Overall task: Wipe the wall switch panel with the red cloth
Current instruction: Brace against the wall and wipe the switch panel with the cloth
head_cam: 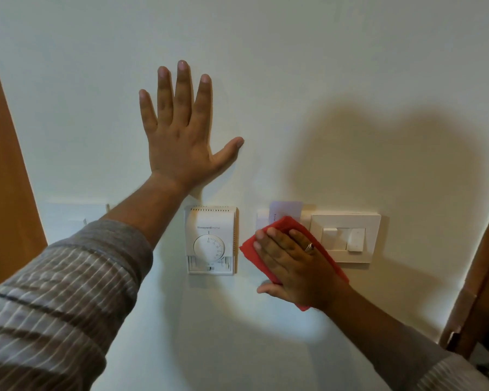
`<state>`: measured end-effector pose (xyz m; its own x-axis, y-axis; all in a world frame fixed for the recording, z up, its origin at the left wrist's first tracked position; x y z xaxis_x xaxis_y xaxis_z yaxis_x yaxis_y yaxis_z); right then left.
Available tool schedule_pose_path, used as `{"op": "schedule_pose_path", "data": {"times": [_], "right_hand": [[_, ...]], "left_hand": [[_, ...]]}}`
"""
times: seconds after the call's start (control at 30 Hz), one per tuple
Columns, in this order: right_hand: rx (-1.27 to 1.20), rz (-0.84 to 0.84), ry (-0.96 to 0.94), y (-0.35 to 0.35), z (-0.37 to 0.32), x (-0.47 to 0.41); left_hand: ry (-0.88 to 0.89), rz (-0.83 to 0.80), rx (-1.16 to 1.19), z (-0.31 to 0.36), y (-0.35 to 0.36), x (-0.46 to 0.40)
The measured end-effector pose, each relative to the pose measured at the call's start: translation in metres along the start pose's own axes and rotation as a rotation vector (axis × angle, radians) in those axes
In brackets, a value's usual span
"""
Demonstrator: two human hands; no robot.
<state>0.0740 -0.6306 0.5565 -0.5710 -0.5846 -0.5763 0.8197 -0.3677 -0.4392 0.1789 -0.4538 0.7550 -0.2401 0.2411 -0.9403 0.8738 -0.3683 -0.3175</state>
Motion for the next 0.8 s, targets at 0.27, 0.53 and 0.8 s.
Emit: {"op": "schedule_pose_path", "data": {"times": [0.27,0.53,0.8], "right_hand": [[-0.024,-0.029,0.211,0.000,0.000,-0.003],[0.010,0.004,-0.071,0.006,0.002,0.005],[0.039,0.014,0.230,0.006,-0.011,-0.016]], "left_hand": [[-0.014,-0.007,0.012,0.004,0.000,0.000],[0.014,-0.014,0.009,0.003,-0.003,0.003],[0.003,-0.007,0.006,0.003,-0.002,0.002]]}}
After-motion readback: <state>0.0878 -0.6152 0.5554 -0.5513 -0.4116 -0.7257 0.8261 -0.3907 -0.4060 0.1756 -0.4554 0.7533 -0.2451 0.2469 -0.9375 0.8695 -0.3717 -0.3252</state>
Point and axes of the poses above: each hand's wrist, its own x-axis away from the middle knuckle, its own y-axis out of the palm, z = x × y, the point moved 6 cm from there along -x, towards the middle knuckle, and after that the axes turned 12 degrees about -z, right-handed, at the moved point
